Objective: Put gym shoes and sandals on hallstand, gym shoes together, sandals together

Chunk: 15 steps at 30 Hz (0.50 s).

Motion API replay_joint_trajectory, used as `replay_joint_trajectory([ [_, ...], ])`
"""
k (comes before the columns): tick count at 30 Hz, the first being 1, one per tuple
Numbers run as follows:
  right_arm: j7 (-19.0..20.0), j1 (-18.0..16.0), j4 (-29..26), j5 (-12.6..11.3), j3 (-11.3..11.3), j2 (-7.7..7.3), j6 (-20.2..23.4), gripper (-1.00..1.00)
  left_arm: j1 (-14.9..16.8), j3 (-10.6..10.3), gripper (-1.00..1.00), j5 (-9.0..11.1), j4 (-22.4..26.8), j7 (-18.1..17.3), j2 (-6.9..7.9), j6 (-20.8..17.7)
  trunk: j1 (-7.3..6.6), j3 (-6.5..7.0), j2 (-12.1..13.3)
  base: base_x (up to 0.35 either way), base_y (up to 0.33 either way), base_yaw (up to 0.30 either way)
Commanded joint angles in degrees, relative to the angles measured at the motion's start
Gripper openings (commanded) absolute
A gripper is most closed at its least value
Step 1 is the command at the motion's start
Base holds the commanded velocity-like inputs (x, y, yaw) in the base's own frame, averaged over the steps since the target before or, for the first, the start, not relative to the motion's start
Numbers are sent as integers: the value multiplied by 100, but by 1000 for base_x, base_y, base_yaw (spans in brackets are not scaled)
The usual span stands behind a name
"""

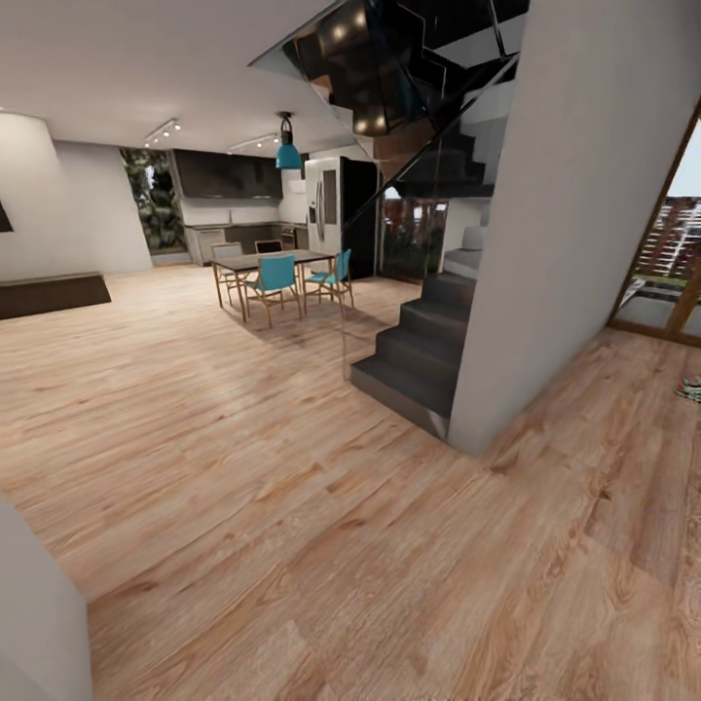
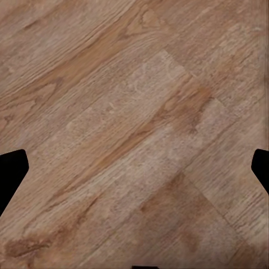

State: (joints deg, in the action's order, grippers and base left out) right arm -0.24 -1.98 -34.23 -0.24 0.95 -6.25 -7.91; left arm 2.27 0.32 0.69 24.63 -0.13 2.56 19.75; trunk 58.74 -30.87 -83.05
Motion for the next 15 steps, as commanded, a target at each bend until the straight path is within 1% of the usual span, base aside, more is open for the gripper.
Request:
replay_joint_trajectory([
  [1,-2,-4,5,-3,2,1,-18,100,2,5,100,7,-2,0,0,16,-1,-11,-3,-29,27,-267],
  [7,-2,-4,5,-3,2,1,-18,100,2,11,100,40,-2,25,-2,5,-1,-41,-3,-13,12,-267],
  [15,-2,-6,5,-3,2,1,-18,100,2,-3,100,297,-2,-4,8,27,-1,-81,-3,-2,2,-267],
])
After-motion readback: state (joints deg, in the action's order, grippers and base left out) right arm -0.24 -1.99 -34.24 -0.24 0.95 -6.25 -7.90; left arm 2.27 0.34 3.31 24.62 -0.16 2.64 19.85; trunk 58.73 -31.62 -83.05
